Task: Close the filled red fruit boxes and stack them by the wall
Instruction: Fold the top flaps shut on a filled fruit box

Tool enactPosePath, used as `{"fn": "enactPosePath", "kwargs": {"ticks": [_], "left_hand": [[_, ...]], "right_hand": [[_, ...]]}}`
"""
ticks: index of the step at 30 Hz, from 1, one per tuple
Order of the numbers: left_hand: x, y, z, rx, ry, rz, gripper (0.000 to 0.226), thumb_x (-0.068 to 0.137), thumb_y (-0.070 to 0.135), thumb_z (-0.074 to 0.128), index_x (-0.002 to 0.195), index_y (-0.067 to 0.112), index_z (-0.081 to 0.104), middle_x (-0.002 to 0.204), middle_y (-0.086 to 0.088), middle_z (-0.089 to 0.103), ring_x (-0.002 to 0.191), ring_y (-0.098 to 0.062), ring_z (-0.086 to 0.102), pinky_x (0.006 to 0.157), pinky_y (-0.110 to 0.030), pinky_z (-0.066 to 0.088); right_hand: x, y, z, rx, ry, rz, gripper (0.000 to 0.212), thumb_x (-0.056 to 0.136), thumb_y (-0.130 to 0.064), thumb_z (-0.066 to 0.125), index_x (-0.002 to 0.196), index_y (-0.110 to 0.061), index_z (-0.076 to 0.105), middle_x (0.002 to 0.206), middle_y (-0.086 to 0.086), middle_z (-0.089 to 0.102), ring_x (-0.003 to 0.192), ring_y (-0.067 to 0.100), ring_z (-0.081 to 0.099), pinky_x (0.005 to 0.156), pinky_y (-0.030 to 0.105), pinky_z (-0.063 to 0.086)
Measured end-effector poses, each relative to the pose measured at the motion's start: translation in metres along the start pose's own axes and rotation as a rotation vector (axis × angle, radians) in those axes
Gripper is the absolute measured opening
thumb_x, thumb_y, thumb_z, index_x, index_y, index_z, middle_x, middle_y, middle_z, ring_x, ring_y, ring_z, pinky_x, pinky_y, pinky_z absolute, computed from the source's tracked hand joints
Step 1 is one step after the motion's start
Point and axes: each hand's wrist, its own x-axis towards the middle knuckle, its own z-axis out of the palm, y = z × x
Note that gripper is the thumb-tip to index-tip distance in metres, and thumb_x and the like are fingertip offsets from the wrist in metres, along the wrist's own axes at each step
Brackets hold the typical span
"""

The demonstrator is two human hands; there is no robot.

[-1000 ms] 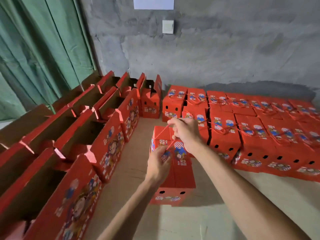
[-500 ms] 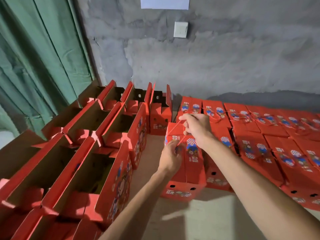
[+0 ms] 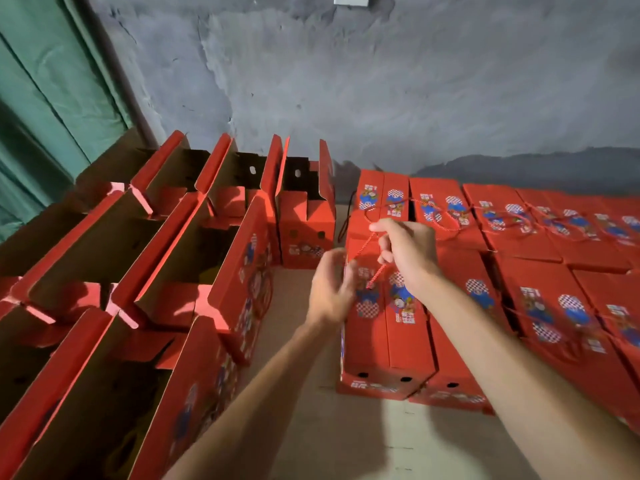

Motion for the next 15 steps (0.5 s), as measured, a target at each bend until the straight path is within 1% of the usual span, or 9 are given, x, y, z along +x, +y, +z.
{"fn": "enactPosePath", "kwargs": {"ticks": [2,4,5,6,8,10,11,13,15], "left_hand": [[0.049,-0.013,-0.012,0.188,0.077,0.051,0.033,0.094,0.034,0.06,0.124,0.019,0.058,0.118,0.007,0.061,0.111,-0.008,0.058,0.1,-0.039,0.051],[0.101,-0.023,-0.024,0.452,0.081,0.078,0.055,0.09,0.029,0.067,0.139,0.009,0.05,0.139,-0.007,0.053,0.131,-0.024,0.049,0.113,-0.04,0.041],[0.126,-0.026,-0.027,0.609,0.055,0.093,0.069,0.089,0.03,0.072,0.147,0.005,0.042,0.15,-0.014,0.045,0.141,-0.029,0.041,0.12,-0.042,0.033],[0.148,-0.028,-0.03,0.755,0.018,0.104,0.084,0.087,0.037,0.075,0.152,0.004,0.034,0.158,-0.016,0.036,0.148,-0.031,0.031,0.124,-0.044,0.025],[0.186,-0.031,-0.032,0.961,-0.073,0.068,0.112,0.078,0.056,0.079,0.159,0.007,0.019,0.167,-0.012,0.021,0.155,-0.029,0.016,0.128,-0.049,0.014],[0.212,-0.031,-0.031,1.052,-0.166,-0.005,0.13,0.066,0.07,0.082,0.16,0.013,0.012,0.167,-0.008,0.021,0.156,-0.029,0.013,0.124,-0.053,0.016],[0.221,-0.031,-0.031,1.085,-0.202,-0.02,0.132,0.061,0.074,0.083,0.159,0.016,0.016,0.163,-0.009,0.028,0.154,-0.03,0.02,0.121,-0.055,0.022],[0.231,-0.027,-0.032,1.181,-0.261,0.006,0.124,0.054,0.08,0.082,0.152,0.02,0.033,0.148,-0.012,0.043,0.144,-0.034,0.032,0.113,-0.057,0.036],[0.236,-0.02,-0.035,1.238,-0.274,0.087,0.11,0.054,0.081,0.081,0.138,0.019,0.046,0.135,-0.012,0.054,0.134,-0.035,0.042,0.109,-0.055,0.039]], "right_hand": [[0.015,0.006,0.006,-0.02,-0.004,-0.031,0.024,0.082,-0.011,0.071,0.058,-0.013,0.071,0.05,0.003,0.055,0.039,0.015,0.044,0.049,0.032,0.049],[0.03,0.014,0.011,-0.028,0.007,-0.047,0.028,0.082,-0.011,0.07,0.055,-0.017,0.071,0.05,0.004,0.057,0.039,0.014,0.048,0.048,0.031,0.05],[0.038,0.018,0.013,-0.028,0.013,-0.052,0.027,0.083,-0.011,0.069,0.057,-0.016,0.071,0.05,0.006,0.058,0.039,0.014,0.049,0.047,0.03,0.049],[0.047,0.022,0.015,-0.021,0.018,-0.053,0.024,0.083,-0.011,0.069,0.06,-0.014,0.072,0.05,0.007,0.059,0.039,0.015,0.05,0.045,0.028,0.047],[0.063,0.03,0.019,-0.005,0.029,-0.041,0.018,0.084,-0.01,0.068,0.068,-0.008,0.073,0.051,0.009,0.062,0.039,0.017,0.052,0.04,0.023,0.044],[0.077,0.04,0.022,-0.01,0.045,-0.026,0.015,0.084,-0.012,0.068,0.072,-0.006,0.075,0.052,0.011,0.065,0.039,0.018,0.055,0.04,0.024,0.045],[0.082,0.044,0.023,-0.012,0.045,-0.025,0.015,0.085,-0.013,0.067,0.074,-0.006,0.076,0.052,0.012,0.065,0.04,0.019,0.056,0.041,0.025,0.046],[0.088,0.051,0.023,-0.004,0.037,-0.03,0.016,0.085,-0.014,0.066,0.076,-0.005,0.076,0.052,0.013,0.065,0.041,0.02,0.057,0.042,0.026,0.046],[0.09,0.053,0.023,0.011,0.03,-0.038,0.017,0.085,-0.016,0.066,0.076,-0.005,0.076,0.052,0.013,0.065,0.041,0.019,0.058,0.041,0.025,0.046]]}}
